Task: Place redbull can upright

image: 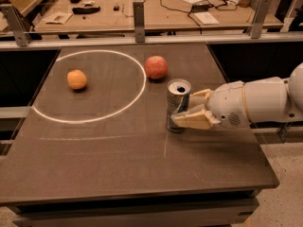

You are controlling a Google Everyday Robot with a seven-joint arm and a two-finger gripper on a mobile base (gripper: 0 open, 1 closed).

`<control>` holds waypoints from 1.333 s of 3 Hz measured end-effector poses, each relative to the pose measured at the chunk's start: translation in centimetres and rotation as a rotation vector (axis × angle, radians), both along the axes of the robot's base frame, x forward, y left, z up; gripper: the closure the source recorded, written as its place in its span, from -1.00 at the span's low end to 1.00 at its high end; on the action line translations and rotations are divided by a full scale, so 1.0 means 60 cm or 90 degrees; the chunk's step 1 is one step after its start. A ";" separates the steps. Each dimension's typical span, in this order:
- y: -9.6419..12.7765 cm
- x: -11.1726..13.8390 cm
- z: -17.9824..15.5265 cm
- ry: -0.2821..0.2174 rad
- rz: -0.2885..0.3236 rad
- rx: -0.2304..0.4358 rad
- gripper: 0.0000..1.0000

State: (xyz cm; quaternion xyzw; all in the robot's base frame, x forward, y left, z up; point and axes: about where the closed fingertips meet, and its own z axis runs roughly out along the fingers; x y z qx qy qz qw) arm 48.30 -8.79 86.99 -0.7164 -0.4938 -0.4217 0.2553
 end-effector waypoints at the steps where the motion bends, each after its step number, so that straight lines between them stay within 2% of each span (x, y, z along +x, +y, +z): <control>1: -0.001 -0.005 -0.006 0.016 -0.018 0.023 -0.28; 2: -0.005 -0.007 -0.007 0.022 -0.032 0.038 -0.72; 3: -0.015 -0.004 -0.003 0.022 -0.047 0.049 -1.00; 4: -0.039 0.009 0.010 0.019 -0.081 0.061 -1.00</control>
Offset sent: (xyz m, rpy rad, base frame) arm -0.0054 -0.0101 -0.0048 0.0893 0.0334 -0.0842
